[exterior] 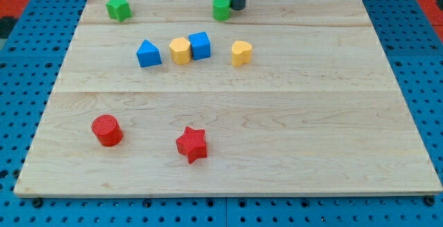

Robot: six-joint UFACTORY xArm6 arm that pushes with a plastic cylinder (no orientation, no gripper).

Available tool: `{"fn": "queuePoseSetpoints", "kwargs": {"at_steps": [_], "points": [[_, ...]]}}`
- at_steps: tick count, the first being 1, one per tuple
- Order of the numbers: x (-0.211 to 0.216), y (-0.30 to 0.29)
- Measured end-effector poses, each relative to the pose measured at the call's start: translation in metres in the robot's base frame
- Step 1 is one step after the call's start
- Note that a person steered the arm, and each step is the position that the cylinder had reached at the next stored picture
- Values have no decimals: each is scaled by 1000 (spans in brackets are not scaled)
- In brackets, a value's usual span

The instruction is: Slide the green circle to the top center

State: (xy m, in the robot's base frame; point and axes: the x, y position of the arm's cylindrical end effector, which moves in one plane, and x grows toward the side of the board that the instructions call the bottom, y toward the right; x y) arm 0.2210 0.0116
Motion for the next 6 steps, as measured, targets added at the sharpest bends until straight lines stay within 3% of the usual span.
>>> {"fn": "queuePoseSetpoints", "kwargs": {"at_steps": [1,2,3,5,6], "points": [[5,21],[51,64],[56,0],[35,-36],[35,-91]]}}
